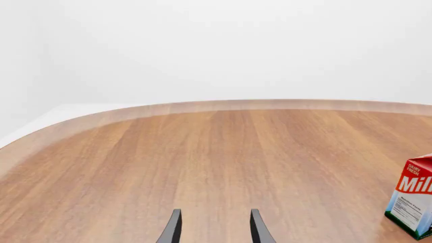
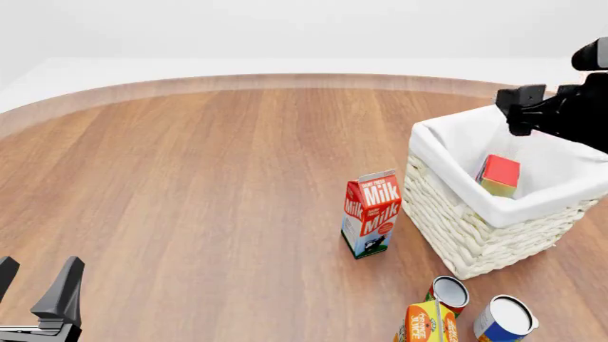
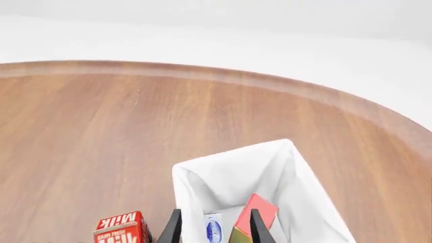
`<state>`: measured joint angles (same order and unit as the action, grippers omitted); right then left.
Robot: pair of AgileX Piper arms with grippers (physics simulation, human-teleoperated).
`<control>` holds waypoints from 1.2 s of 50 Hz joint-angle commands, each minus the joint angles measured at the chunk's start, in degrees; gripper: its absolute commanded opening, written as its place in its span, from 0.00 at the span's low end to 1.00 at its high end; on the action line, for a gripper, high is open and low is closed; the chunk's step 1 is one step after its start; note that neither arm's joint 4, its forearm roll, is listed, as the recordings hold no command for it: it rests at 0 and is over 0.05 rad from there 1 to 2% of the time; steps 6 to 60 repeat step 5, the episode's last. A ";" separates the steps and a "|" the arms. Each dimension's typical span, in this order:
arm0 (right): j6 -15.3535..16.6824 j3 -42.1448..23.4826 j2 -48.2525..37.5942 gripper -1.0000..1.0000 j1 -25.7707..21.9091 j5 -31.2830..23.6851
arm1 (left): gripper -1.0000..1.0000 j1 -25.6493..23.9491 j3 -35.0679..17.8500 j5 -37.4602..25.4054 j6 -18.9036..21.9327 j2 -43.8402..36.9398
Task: Pick up the cream cheese box and the butter, and put them in the basket.
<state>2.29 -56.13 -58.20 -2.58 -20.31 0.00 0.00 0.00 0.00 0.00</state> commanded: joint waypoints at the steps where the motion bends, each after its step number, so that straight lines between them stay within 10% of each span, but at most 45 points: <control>1: -0.22 -5.41 10.11 1.00 -4.30 -8.59 | 1.00 0.00 0.00 0.00 0.00 0.00; 60: 0.17 -8.48 13.25 1.00 -5.93 -11.83 | 1.00 0.00 0.00 0.00 0.00 0.00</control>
